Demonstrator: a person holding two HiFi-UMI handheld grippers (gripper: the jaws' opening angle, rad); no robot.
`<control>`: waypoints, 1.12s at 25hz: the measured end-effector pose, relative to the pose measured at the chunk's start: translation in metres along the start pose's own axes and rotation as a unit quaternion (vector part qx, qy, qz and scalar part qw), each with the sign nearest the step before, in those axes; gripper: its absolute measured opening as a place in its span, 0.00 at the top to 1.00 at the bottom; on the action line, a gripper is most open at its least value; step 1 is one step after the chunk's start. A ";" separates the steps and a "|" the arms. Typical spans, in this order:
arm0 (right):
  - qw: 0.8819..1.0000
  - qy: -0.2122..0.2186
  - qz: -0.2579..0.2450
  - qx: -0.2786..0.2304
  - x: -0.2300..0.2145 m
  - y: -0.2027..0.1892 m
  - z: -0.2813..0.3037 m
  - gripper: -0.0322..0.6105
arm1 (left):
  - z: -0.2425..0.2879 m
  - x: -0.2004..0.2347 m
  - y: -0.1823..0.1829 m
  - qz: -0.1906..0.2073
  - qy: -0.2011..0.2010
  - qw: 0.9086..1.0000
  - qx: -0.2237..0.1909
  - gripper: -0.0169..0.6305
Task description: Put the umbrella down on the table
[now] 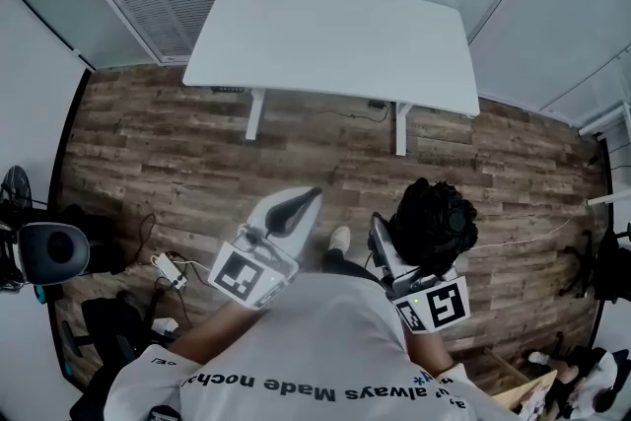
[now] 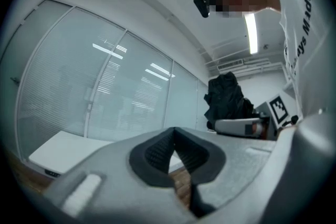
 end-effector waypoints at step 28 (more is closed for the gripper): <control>0.999 0.026 0.006 0.017 -0.210 0.022 0.163 0.58 | 0.228 0.138 0.024 -0.013 0.012 1.000 0.003 0.97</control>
Point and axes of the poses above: the fingertips, and each gripper's own axes: z forward along the fingers, x to its left, y out of its top, the point moved 4 cm from there along -z, backward along the fingers, and after that the axes turned 11 degrees about x, right-handed, at the moved point
